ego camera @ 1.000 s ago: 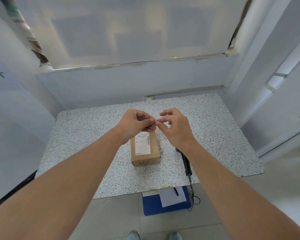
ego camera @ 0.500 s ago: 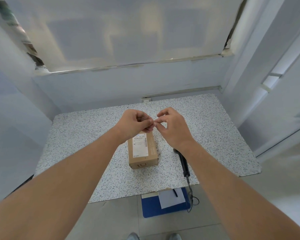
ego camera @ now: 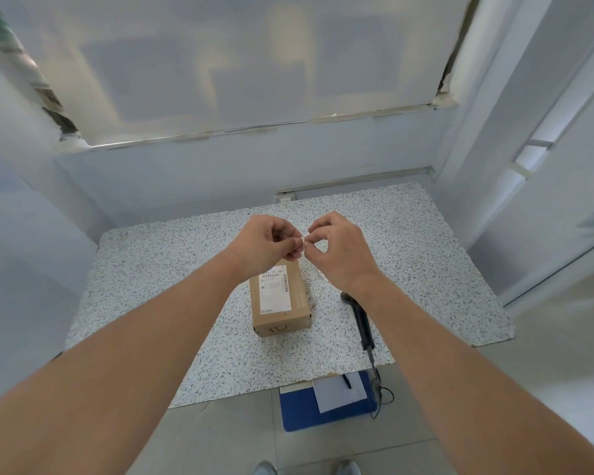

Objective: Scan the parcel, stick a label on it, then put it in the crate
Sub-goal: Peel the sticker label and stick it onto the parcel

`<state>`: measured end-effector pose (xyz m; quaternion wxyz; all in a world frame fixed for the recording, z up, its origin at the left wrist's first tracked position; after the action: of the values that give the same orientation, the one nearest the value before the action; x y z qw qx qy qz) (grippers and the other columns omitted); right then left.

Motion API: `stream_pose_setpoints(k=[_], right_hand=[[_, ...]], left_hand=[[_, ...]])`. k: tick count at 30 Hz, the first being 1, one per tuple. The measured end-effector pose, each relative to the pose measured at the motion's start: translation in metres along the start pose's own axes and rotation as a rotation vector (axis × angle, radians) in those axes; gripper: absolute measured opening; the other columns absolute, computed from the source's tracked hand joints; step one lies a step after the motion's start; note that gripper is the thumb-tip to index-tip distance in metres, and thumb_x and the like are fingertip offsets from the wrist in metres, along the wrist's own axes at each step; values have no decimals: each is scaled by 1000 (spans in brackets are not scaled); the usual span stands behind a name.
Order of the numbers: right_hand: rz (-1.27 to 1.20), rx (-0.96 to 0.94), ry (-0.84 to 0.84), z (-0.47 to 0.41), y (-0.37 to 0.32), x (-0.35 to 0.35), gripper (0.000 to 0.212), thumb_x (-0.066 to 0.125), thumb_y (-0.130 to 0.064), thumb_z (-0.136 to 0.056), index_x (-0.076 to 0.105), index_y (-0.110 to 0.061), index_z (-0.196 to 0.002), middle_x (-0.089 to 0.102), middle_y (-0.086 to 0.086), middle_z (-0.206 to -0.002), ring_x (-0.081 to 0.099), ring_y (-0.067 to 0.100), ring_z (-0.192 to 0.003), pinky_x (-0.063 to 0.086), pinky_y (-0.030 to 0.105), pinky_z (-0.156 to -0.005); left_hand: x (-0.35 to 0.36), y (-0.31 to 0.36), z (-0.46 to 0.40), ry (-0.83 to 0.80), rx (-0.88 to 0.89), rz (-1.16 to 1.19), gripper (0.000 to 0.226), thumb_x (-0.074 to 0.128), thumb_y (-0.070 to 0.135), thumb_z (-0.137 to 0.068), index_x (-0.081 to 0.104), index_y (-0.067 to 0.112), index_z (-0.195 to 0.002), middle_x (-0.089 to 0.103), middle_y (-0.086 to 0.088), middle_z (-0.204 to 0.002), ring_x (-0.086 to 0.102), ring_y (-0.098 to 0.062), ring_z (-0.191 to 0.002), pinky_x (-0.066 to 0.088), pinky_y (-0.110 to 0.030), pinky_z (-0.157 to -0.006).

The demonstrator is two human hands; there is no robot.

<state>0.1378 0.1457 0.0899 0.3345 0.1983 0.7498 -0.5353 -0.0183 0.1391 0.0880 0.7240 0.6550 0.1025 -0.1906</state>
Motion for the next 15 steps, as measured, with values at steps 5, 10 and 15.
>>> stream_pose_setpoints(k=[5, 10, 15], right_hand=[[-13, 0, 13, -3, 4, 2, 15, 75, -27, -94, 82, -14, -90, 66, -7, -110, 61, 10, -104, 50, 29, -89], [10, -9, 6, -4, 7, 5, 15, 76, -28, -93, 81, -16, -87, 66, -8, -109, 61, 10, -104, 53, 34, -89], [34, -14, -9, -5, 6, 7, 16, 76, -30, -93, 80, -16, -87, 66, -8, -109, 60, 9, -103, 52, 33, -87]], left_hand=[[1, 0, -4, -13, 22, -65, 10, 67, 4, -97, 74, -1, -93, 78, -16, -84, 77, -24, -78, 64, -31, -78], [4, -3, -8, -30, 41, -156, 15, 64, 6, -99, 74, 3, -89, 77, -12, -79, 77, -28, -78, 64, -43, -81], [3, -4, -11, -26, 28, -177, 17, 63, 6, -99, 74, 4, -87, 77, -10, -76, 77, -27, -76, 64, -45, -81]])
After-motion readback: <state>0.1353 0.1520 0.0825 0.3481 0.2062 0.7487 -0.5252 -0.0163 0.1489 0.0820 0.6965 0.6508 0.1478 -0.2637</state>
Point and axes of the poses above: each hand's wrist, its own z-axis away from the middle knuckle, its own x-axis out of the palm, y = z × x, the point moved 7 cm from there along -z, towards the middle knuckle
